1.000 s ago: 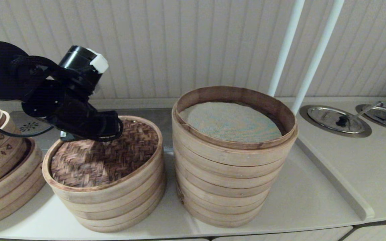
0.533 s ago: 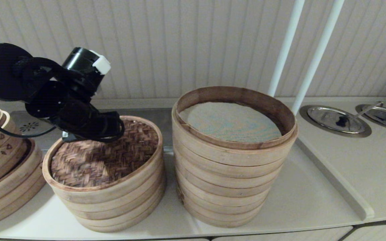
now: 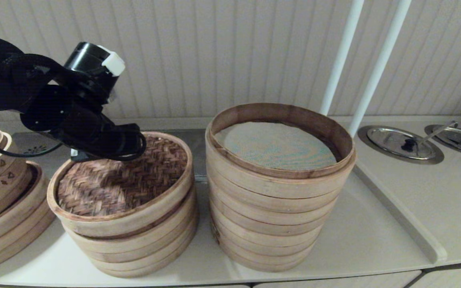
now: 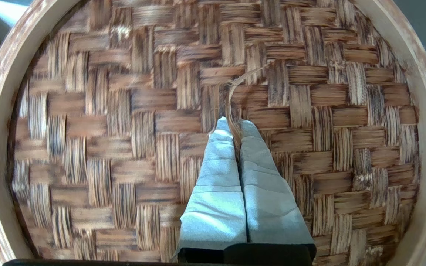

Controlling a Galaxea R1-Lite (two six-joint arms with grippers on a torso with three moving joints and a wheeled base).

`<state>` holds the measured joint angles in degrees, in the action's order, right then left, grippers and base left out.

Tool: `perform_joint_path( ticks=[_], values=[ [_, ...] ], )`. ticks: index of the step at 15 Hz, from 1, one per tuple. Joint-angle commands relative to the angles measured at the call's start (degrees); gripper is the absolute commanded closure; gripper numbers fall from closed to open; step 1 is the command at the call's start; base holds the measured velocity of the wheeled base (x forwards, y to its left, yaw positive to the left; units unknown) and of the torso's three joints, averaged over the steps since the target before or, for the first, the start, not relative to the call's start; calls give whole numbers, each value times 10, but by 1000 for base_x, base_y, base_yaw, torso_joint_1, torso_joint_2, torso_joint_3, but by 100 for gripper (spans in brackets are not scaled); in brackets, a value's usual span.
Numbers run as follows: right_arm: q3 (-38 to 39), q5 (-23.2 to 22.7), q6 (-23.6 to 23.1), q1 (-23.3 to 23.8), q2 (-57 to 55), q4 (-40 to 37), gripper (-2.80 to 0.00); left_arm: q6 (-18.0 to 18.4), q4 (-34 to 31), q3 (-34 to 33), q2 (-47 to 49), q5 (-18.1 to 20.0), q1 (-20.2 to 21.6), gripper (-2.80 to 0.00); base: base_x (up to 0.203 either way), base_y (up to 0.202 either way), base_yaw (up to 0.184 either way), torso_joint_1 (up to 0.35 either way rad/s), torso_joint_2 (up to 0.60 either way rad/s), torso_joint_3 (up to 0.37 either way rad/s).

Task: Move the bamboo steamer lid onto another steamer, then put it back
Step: Pick up the steamer, then put the steamer

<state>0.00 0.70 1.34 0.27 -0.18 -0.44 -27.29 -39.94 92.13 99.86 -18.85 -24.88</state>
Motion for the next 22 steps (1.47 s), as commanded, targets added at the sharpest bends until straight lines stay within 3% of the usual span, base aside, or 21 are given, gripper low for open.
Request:
perform_joint_path(
  ticks=[1,5,14,19,22],
  values=[
    [1,0,0,0,-1,0,0,-1,-6,13,-6,-2,0,0,0,0,0,0,0,0],
    [1,0,0,0,-1,0,0,3,-9,27,-27,-2,0,0,0,0,0,0,0,0],
    [1,0,0,0,-1,0,0,8,-104,188,-52,3,1,0,0,0,0,0,0,0],
    [1,0,0,0,-1,0,0,17,-14,188,-57,13,0,0,0,0,0,0,0,0],
    [1,0,0,0,-1,0,0,27,52,188,-62,55,-13,0,0,0,0,0,0,0]
  ],
)
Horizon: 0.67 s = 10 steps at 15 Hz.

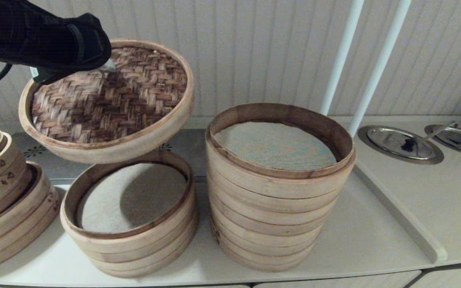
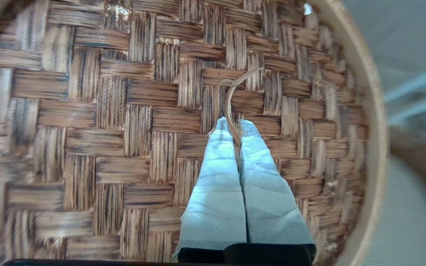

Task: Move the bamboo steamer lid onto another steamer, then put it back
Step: Put the steamer

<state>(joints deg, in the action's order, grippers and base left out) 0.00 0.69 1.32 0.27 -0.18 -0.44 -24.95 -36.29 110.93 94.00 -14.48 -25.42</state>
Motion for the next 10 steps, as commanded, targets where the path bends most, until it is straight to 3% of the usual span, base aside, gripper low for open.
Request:
perform_joint_path(
  ticks=[1,10],
  values=[
    [1,0,0,0,-1,0,0,7,28,0,-4,22,-14,0,0,0,0,0,0,0],
    [1,0,0,0,-1,0,0,25,139,-1,20,146,-75,0,0,0,0,0,0,0]
  ],
)
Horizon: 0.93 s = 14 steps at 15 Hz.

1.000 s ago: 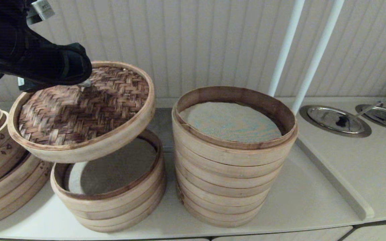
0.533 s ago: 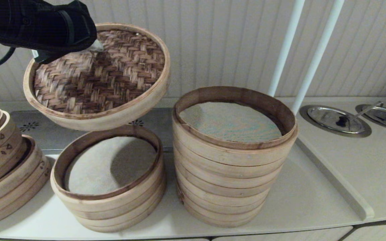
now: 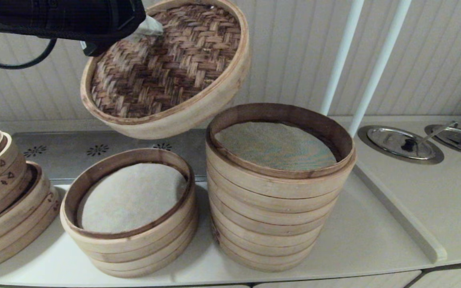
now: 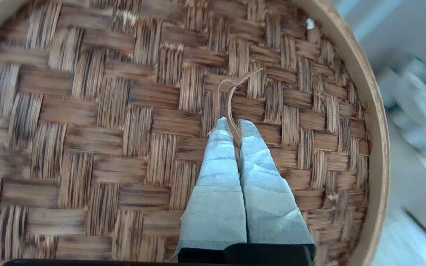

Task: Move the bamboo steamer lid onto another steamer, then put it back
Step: Put the steamer

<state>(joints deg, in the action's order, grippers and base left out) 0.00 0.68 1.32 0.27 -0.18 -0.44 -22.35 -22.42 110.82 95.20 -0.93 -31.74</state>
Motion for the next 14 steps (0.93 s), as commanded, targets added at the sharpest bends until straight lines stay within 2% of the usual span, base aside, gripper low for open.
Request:
perform_joint_path(
  ticks=[1,3,6,14],
  values=[
    [1,0,0,0,-1,0,0,-2,1,0,10,19,-19,0,0,0,0,0,0,0],
    [1,0,1,0,-1,0,0,-2,9,0,26,38,-44,0,0,0,0,0,0,0],
    [1,0,1,0,-1,0,0,2,63,0,53,37,-65,0,0,0,0,0,0,0],
    [1,0,1,0,-1,0,0,36,114,2,114,37,-104,0,0,0,0,0,0,0]
  ],
)
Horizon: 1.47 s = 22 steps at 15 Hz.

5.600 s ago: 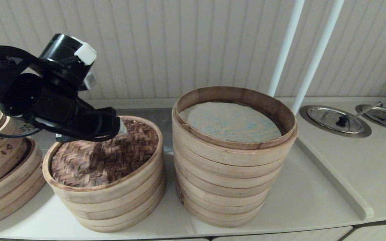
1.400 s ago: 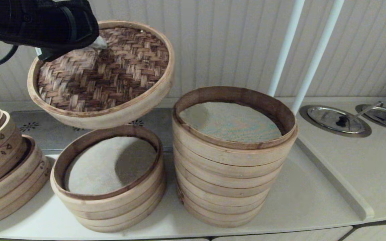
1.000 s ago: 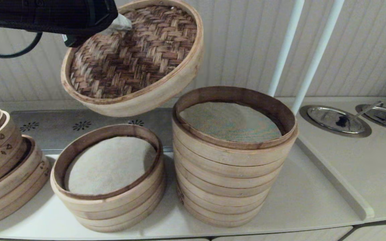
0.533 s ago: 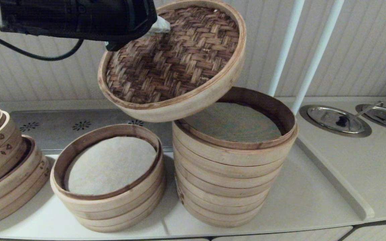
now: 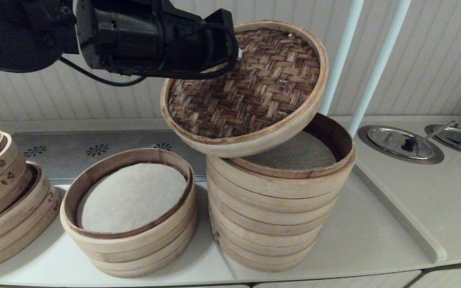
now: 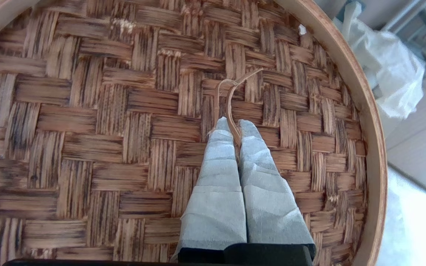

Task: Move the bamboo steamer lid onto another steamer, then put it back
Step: Put the steamer

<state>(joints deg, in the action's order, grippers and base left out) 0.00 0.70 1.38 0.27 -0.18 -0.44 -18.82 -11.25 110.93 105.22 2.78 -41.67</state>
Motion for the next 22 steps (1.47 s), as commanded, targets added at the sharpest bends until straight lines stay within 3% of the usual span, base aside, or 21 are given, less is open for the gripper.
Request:
perform_joint_path(
  ticks=[1,7,13,22],
  values=[
    [1,0,0,0,-1,0,0,1,6,0,15,0,-10,0,0,0,0,0,0,0],
    [1,0,0,0,-1,0,0,5,7,1,9,1,-20,0,0,0,0,0,0,0],
    [1,0,0,0,-1,0,0,6,3,0,13,1,-58,0,0,0,0,0,0,0],
    [1,0,0,0,-1,0,0,8,17,3,44,0,-58,0,0,0,0,0,0,0]
  ],
)
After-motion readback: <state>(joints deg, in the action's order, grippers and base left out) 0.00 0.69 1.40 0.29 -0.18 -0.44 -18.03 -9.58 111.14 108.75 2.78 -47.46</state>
